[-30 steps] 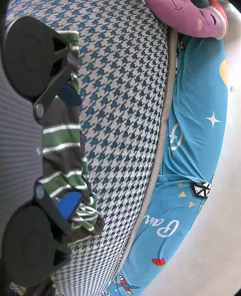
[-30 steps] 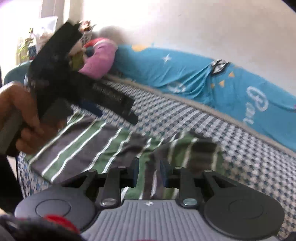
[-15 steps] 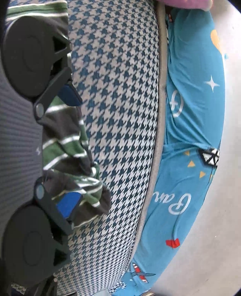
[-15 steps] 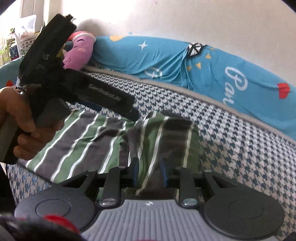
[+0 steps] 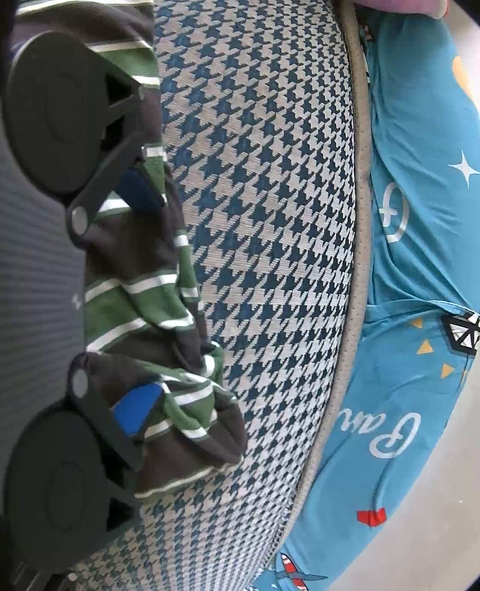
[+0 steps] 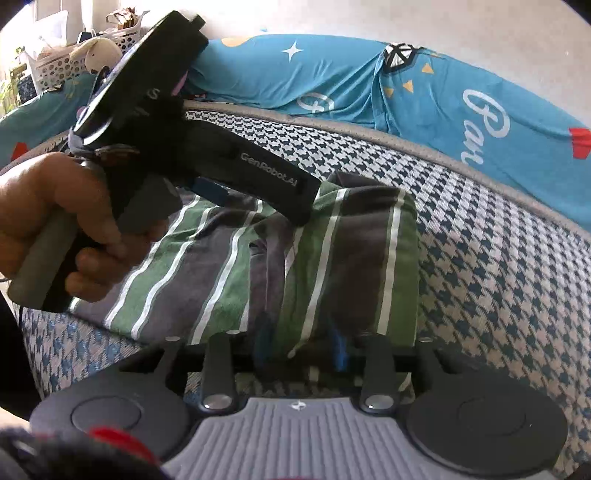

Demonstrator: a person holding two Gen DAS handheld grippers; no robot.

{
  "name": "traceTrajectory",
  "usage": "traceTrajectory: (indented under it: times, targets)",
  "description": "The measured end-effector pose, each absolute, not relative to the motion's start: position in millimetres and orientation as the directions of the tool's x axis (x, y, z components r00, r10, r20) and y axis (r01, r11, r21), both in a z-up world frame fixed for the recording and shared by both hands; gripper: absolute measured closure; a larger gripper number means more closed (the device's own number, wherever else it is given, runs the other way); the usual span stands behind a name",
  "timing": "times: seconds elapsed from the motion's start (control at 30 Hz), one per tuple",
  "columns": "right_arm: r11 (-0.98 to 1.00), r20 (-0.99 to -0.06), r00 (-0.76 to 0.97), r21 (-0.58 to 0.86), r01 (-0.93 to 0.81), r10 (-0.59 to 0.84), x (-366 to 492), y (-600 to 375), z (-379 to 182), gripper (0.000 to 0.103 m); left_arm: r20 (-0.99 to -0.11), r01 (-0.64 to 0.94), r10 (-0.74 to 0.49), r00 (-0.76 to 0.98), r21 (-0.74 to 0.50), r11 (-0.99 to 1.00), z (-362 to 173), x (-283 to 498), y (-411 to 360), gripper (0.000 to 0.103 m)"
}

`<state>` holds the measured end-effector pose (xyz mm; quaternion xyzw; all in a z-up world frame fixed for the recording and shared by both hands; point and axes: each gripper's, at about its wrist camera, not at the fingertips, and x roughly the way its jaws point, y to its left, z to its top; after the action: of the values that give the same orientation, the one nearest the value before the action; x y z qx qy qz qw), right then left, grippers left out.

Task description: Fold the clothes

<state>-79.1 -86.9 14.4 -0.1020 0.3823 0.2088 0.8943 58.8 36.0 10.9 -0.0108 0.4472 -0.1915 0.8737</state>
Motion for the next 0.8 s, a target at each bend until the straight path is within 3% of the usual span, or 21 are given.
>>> traceTrajectory:
  times: [0.5,0.8]
  targets:
    - [0.899,-0.748,0.588,0.025,-0.438,0.307,-76.3,-78.3,10.1,0.048,-0.793,0.326,-0.275,0.543,-0.103,0.940,7.4,60.0,21.1,0.000]
    - [0.902,-0.718,0.603,0.079,-0.425,0.347,-72.6,-86.6,23.9,0.046,-0.801,0.325,-0.271,0.534,-0.101,0.940,10.7,61.5,18.5,0.000]
